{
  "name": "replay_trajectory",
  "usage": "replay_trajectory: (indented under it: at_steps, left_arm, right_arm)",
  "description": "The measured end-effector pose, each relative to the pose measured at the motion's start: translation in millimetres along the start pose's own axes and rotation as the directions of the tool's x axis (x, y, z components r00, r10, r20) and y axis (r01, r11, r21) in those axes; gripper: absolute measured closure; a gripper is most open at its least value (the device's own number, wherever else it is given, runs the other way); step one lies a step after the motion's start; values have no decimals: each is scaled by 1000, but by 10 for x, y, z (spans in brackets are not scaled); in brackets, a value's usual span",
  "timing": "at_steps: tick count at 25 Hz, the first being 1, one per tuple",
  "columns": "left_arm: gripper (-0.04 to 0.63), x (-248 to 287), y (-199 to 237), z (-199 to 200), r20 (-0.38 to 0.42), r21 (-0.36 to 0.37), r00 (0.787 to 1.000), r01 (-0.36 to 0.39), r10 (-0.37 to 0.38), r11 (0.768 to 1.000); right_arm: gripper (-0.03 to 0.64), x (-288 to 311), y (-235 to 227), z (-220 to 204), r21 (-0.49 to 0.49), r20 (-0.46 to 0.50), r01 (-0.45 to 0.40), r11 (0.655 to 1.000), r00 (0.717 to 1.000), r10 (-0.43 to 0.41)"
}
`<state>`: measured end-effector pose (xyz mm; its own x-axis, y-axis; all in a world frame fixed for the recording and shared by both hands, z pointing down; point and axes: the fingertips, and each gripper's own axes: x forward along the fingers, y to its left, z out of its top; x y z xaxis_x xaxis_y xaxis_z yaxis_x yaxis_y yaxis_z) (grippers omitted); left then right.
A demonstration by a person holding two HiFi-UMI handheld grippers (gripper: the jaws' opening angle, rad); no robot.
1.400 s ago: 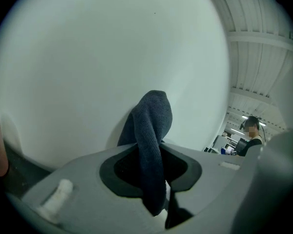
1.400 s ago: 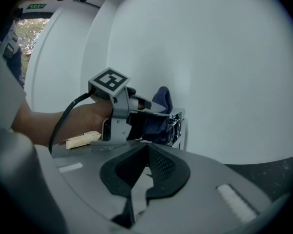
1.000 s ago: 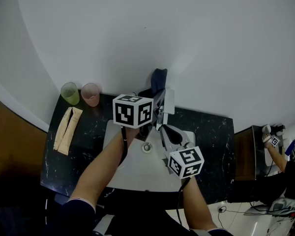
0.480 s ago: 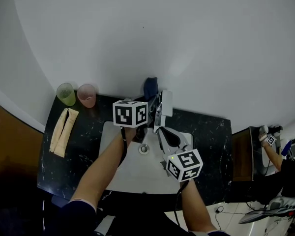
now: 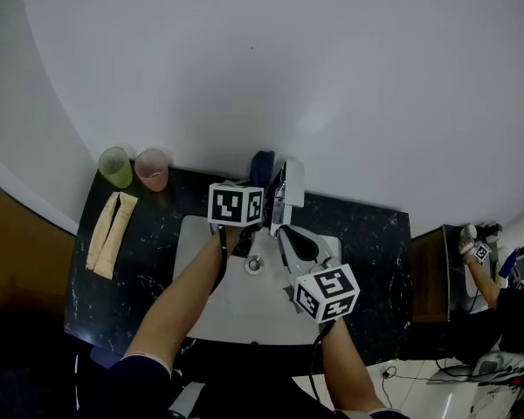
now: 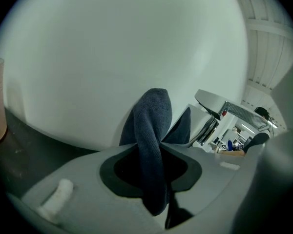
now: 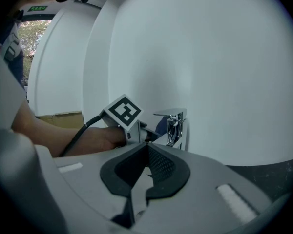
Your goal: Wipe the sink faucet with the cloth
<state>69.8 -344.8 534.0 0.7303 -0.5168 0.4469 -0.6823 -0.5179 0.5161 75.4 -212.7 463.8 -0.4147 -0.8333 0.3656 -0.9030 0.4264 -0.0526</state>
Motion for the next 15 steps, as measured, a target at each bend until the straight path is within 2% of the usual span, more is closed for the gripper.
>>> replay_trajectory:
  at_steps: [5, 15]
  left_arm:
    - [505, -19, 11, -140, -52, 16, 999, -10, 11, 1000]
    - [503, -218, -189, -363, -111, 89, 989, 112, -102, 990]
  right_arm:
    - [611, 3, 3, 0, 6, 4, -2, 1000, 1000, 2]
    - [611, 14, -9, -2, -2, 1, 6, 1000, 1000, -6]
